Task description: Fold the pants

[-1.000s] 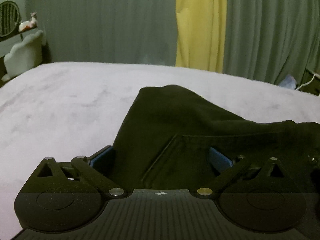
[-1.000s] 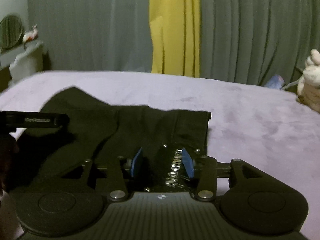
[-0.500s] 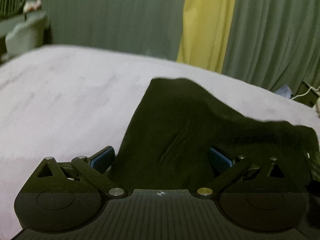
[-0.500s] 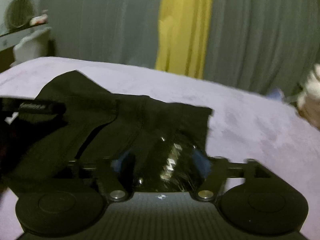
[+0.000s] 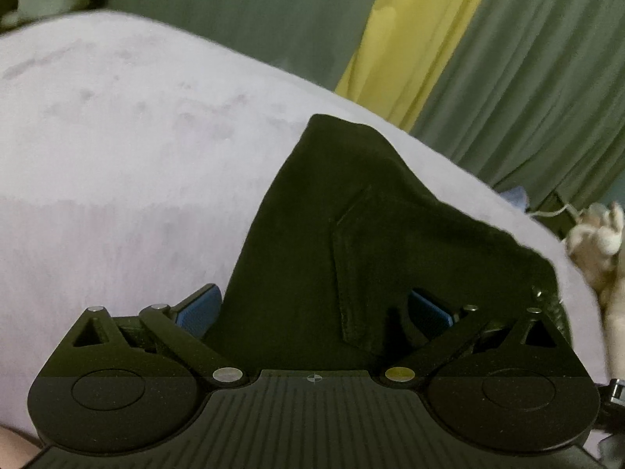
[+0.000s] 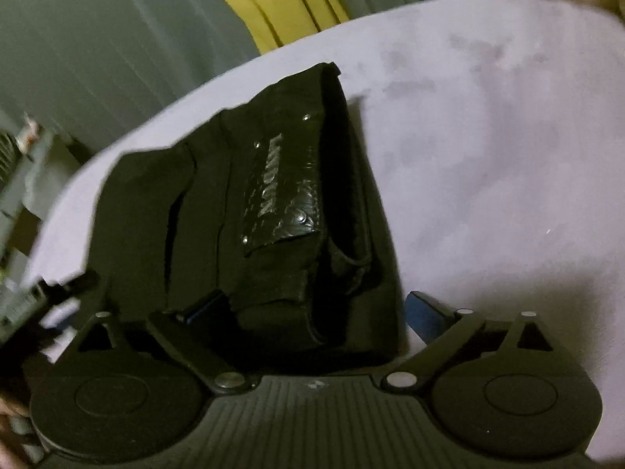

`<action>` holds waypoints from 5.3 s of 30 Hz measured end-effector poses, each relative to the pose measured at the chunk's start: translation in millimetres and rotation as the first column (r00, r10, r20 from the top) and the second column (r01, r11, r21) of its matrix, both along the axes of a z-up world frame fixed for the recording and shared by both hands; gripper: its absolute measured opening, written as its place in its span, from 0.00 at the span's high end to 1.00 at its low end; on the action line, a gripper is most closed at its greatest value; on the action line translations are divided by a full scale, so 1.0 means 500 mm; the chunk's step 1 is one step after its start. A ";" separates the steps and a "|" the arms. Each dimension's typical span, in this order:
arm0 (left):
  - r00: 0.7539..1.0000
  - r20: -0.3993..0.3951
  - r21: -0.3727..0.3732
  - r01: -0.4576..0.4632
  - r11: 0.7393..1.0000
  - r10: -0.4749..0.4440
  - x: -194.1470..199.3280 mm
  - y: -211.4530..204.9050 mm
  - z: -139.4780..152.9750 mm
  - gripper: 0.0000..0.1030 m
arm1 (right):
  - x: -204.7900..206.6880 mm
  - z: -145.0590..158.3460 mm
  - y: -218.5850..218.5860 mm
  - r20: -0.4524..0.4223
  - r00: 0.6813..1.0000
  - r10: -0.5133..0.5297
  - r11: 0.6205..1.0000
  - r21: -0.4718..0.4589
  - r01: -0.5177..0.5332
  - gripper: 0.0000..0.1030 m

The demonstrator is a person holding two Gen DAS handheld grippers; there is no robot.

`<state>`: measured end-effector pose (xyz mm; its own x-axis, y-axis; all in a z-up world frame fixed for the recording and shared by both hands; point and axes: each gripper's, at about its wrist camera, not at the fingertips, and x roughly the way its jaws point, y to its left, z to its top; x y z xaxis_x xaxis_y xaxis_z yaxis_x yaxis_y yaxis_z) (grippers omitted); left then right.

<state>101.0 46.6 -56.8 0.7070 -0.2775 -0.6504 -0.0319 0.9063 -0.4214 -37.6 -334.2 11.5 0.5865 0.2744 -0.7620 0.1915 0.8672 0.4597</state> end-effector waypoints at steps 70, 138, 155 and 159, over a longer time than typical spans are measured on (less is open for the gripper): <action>0.997 -0.043 0.292 0.074 0.954 -0.064 0.071 -0.109 0.018 0.00 | 0.199 0.086 0.077 0.044 0.995 0.086 0.858 -0.511 -0.052 0.04; 0.990 0.004 0.413 0.124 0.902 -0.138 -0.140 -0.160 0.034 0.00 | -0.065 0.102 0.180 0.245 0.957 0.158 0.790 -0.612 0.026 0.04; 0.995 0.017 0.435 0.083 0.897 -0.101 -0.135 -0.169 0.026 0.00 | -0.076 0.089 0.207 0.227 0.962 0.152 0.814 -0.580 0.009 0.04; 0.994 0.007 0.450 0.095 0.888 -0.110 -0.134 -0.178 0.018 0.00 | -0.077 0.085 0.209 0.225 0.962 0.152 0.814 -0.581 0.007 0.04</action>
<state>34.1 -42.1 -47.8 0.7127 -0.0337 -0.7006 0.0784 0.9964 0.0318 -76.3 -229.7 54.0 0.7734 -0.1146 -0.6235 0.0659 0.9927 -0.1008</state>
